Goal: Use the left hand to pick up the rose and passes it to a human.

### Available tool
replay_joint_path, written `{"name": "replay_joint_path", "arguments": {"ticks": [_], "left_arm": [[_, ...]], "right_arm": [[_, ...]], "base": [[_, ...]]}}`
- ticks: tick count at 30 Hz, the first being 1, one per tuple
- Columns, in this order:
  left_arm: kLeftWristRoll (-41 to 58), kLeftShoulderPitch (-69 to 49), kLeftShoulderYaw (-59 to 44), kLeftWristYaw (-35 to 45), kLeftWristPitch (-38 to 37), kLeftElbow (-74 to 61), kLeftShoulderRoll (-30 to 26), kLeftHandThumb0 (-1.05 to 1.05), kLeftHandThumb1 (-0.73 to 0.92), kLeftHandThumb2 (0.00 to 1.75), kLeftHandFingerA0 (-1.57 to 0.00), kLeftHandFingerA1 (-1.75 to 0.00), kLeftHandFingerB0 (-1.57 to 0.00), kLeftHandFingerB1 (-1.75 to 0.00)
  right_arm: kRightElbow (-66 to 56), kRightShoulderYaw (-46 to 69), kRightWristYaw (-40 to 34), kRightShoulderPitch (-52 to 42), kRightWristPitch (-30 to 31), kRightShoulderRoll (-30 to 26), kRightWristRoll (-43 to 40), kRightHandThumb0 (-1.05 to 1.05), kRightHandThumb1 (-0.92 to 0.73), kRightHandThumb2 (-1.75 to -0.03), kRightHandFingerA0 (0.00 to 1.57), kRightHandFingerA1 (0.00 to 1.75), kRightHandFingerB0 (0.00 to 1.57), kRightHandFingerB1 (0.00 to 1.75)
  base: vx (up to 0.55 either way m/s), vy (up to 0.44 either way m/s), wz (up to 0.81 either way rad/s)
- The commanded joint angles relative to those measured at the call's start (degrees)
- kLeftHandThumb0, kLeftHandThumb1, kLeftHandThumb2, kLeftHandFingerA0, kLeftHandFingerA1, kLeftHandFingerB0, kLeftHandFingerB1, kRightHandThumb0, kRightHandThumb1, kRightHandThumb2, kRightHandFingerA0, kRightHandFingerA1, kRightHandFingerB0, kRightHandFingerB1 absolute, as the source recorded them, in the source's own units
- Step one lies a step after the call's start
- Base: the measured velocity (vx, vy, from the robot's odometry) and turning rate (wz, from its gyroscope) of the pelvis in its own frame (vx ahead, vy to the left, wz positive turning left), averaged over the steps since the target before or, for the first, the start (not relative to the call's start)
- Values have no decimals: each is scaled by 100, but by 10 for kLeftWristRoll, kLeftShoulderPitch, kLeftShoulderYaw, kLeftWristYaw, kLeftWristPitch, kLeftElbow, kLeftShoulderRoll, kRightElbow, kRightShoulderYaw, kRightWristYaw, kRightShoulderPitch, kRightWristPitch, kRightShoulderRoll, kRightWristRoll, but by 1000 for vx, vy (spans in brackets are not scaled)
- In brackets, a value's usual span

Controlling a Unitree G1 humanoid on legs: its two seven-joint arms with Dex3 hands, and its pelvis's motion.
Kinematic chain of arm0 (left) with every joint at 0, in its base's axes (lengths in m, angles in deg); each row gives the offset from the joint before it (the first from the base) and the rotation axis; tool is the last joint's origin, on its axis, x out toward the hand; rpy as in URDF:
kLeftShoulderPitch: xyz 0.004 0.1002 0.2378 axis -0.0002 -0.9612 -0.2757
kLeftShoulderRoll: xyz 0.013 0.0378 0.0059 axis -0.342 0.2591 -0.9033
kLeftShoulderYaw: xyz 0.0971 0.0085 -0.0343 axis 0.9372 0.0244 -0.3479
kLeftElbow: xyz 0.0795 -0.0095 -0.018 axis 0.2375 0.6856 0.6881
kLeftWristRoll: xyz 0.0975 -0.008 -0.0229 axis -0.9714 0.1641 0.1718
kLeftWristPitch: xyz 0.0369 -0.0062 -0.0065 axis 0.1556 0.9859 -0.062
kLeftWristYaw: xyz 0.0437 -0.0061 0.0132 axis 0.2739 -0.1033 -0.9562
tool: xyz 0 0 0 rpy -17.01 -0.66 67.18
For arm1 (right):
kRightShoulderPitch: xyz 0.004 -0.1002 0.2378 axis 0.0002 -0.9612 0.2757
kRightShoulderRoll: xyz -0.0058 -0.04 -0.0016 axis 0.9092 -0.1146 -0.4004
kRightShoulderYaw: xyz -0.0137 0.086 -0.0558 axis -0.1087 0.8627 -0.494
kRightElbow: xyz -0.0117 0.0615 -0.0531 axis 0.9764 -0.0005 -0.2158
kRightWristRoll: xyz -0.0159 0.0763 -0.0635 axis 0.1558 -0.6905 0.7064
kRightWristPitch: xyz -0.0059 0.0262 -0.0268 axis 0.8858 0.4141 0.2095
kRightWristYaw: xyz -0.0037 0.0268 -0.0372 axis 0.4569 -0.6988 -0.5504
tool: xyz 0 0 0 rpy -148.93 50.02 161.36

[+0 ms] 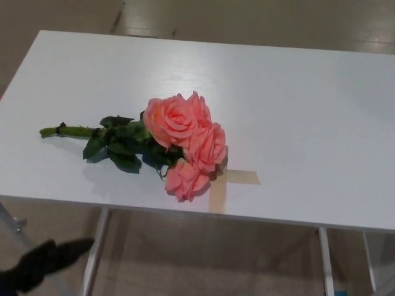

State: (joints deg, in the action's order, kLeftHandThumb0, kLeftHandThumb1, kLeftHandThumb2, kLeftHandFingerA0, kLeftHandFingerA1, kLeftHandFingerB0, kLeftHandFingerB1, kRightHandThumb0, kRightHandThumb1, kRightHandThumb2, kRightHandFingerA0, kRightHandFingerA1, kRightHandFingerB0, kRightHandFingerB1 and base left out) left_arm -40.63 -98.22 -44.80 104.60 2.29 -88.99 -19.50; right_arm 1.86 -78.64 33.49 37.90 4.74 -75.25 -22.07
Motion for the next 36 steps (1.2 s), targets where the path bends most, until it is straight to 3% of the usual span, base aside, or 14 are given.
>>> {"name": "replay_joint_path", "arguments": {"ticks": [1,5,14,15,16,17,22,26,36], "left_arm": [[40,49,-77,-6,-48,-154,-31,-39,47,62,-8,-25,-7,-26],[23,70,-85,-8,-28,-172,-24,-37,48,62,-8,-25,-6,-25],[-75,291,-36,-44,76,-121,-36,-34,49,67,-4,-20,-4,-26],[-109,336,-15,-52,85,-83,-38,-33,47,67,-4,-19,-4,-27],[-155,398,18,-61,101,-24,-43,-32,31,72,0,-30,0,-34],[-175,426,33,-64,108,6,-45,-33,30,71,0,-27,0,-33],[-188,453,48,-70,105,39,-47,-33,30,71,0,-27,0,-33],[-297,596,152,-94,162,201,-31,-35,27,66,0,-17,0,-30],[-386,701,260,-123,223,333,-15,-42,30,68,0,-16,0,-28]], "right_arm": [[3,1,2,-2,5,-3,0,-32,-58,-72,68,54,48,46],[3,1,2,-1,4,-5,-1,-32,-58,-72,67,54,48,46],[2,2,4,1,7,-7,-1,-32,-58,-72,67,54,48,46],[2,2,4,1,7,-7,-2,-32,-58,-72,68,54,48,46],[2,2,4,1,7,-7,-1,-32,-58,-72,68,54,48,46],[2,2,4,1,8,-7,-1,-32,-58,-72,68,54,48,46],[2,3,4,2,8,-7,-2,-32,-58,-72,68,54,48,46],[2,5,5,2,7,-8,-4,-32,-58,-72,68,54,48,46],[1,5,7,0,7,-10,-5,-32,-58,-71,66,53,48,46]], "base": [[0,0,0],[0,0,0],[0,0,0],[0,0,0],[0,0,0],[0,0,0],[0,0,0],[0,0,0],[0,0,0]]}}
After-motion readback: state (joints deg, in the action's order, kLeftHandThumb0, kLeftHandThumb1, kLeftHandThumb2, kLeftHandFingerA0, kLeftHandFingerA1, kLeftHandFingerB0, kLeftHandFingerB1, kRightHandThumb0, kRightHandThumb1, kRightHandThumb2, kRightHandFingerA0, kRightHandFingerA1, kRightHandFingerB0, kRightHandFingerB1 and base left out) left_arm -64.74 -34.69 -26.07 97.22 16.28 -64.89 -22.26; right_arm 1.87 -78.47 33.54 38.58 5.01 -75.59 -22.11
